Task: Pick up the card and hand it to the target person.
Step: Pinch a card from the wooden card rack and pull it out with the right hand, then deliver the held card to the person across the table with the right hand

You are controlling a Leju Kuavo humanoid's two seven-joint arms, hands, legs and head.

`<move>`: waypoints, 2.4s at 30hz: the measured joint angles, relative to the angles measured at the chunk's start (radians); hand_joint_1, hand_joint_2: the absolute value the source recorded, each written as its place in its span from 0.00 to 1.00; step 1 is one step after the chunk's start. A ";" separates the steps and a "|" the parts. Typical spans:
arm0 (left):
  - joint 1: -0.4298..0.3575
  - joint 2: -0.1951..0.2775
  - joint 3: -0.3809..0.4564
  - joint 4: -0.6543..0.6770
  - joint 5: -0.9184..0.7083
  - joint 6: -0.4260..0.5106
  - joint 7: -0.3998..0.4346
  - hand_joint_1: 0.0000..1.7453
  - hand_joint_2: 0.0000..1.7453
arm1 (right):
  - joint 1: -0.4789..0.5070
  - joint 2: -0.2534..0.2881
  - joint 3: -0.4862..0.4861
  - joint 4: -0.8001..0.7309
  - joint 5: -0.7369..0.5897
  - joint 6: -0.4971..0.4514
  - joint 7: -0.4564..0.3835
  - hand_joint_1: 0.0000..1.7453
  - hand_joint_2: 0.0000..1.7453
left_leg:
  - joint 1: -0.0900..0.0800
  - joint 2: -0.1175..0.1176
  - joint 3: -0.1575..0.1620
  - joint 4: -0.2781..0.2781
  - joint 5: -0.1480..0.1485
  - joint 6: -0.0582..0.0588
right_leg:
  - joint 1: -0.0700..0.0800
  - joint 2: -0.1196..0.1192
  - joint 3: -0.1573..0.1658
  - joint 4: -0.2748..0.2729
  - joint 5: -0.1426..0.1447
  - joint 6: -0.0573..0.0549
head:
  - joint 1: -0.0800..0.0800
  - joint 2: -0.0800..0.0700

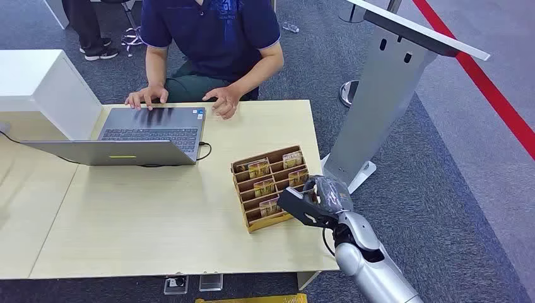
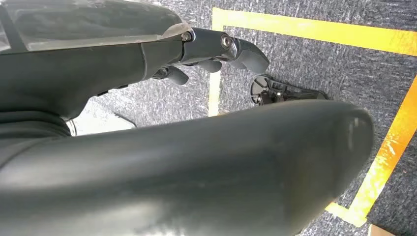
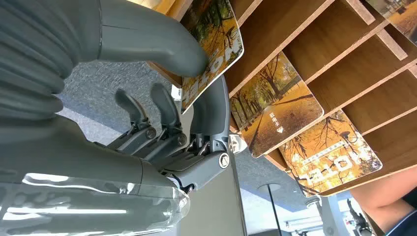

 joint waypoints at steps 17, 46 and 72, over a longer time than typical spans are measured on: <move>0.000 0.000 -0.008 0.000 -0.014 0.008 -0.010 0.00 0.00 | -0.001 0.000 -0.009 0.001 -0.012 -0.002 -0.012 0.91 1.00 | 0.000 0.000 0.000 0.000 0.000 0.000 | 0.000 0.000 0.000 0.000 0.000 0.000 | 0.000 0.000; -0.002 -0.001 -0.018 0.000 -0.017 -0.010 -0.013 0.00 0.00 | -0.212 0.045 -0.002 -0.145 -0.274 0.034 -0.160 0.91 1.00 | 0.000 0.000 -0.001 0.000 0.001 0.000 | 0.000 0.000 0.000 0.001 0.000 0.000 | 0.000 0.000; -0.005 -0.007 -0.030 0.000 -0.029 0.004 -0.010 0.00 0.00 | -0.505 0.309 0.059 0.457 -0.266 -0.257 -0.330 0.91 1.00 | 0.000 0.000 -0.002 0.000 0.001 -0.001 | 0.000 0.000 -0.002 0.002 0.000 0.000 | -0.001 0.000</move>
